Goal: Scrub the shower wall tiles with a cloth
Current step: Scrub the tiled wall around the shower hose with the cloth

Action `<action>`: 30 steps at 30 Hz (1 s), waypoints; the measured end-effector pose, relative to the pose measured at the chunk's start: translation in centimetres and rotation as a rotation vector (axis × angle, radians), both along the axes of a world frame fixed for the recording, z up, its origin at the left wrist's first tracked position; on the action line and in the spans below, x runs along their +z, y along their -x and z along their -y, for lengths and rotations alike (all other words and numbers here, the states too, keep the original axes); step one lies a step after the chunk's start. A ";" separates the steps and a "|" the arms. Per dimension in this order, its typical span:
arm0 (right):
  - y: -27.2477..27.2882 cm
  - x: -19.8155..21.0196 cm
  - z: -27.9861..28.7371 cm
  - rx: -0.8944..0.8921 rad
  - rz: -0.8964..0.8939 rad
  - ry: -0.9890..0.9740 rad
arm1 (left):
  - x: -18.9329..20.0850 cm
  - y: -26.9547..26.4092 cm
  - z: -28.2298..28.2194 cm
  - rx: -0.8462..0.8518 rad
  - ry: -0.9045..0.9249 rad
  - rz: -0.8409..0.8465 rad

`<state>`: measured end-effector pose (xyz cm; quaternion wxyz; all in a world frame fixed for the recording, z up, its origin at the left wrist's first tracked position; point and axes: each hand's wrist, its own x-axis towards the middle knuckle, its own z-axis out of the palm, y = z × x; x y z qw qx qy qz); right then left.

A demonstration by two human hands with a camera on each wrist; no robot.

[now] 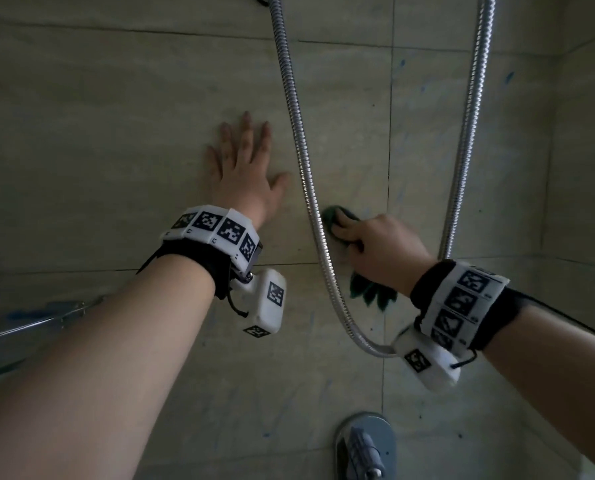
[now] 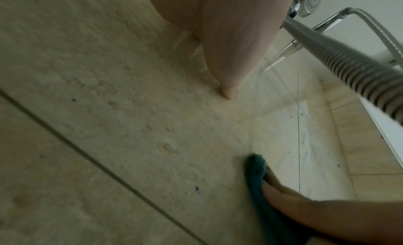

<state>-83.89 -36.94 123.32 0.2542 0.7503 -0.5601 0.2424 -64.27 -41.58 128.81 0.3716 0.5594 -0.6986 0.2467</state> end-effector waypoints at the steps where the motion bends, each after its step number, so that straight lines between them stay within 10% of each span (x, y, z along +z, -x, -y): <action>1: 0.2 0.1 -0.1 -0.007 -0.002 0.014 | 0.0 0.0 0.0 -0.008 -0.004 0.002; 7: 2.7 5.8 1.5 0.020 0.478 0.215 | -0.2 -0.2 0.2 -0.029 0.012 0.007; 16: 0.9 0.9 0.4 -0.093 0.179 0.109 | -0.9 0.4 0.2 -0.004 0.038 -0.007; 23: 2.1 4.9 1.1 -0.100 0.331 0.196 | -1.2 0.5 0.3 0.010 0.035 0.014; 30: -0.7 -3.1 0.7 -0.008 -0.023 0.155 | -2.5 1.3 0.2 -0.019 0.037 0.014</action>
